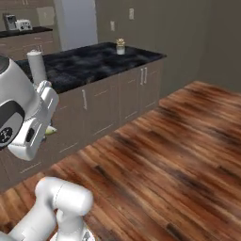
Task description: Transport the fish and onion to the fridge. Place the fish on the rack containing meat and place the onion on the rack containing the vegetable, ensuring meats and vegetables are on different racks.
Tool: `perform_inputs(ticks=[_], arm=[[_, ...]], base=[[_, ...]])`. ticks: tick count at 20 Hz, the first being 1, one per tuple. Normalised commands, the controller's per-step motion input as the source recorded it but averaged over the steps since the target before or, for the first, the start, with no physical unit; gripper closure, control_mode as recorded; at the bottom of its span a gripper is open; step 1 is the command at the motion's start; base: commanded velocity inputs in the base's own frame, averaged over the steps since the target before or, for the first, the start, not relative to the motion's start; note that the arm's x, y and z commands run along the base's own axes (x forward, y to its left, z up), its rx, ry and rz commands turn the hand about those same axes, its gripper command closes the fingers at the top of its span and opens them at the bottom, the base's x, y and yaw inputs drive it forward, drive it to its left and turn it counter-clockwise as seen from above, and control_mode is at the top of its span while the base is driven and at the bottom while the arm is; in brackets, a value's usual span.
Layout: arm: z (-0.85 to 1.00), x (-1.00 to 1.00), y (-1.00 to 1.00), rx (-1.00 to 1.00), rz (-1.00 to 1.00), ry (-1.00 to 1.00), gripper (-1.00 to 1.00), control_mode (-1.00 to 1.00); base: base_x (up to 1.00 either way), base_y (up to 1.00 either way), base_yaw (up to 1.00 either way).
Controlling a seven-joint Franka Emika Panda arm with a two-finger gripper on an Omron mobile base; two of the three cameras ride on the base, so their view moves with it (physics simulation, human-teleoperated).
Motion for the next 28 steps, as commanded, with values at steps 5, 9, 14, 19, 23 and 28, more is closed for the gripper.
perform_inputs(ticks=[5,9,14,19,23,28], arm=[[0.00,0.00,0.00,0.00,0.00,0.00,1.00,1.00],[0.00,0.00,0.00,0.00,0.00,0.00,1.00,1.00],[0.00,0.00,0.00,0.00,0.00,0.00,1.00,1.00],[0.00,0.00,0.00,0.00,0.00,0.00,1.00,1.00],[0.00,0.00,0.00,0.00,0.00,0.00,1.00,1.00],[0.00,0.00,0.00,0.00,0.00,0.00,1.00,1.00]], base=[[0.03,-0.18,0.99],[0.06,-0.21,0.98],[0.24,-0.38,0.86],[0.28,-0.89,0.48],[-1.00,-1.00,0.29],[-1.00,-0.23,0.12]])
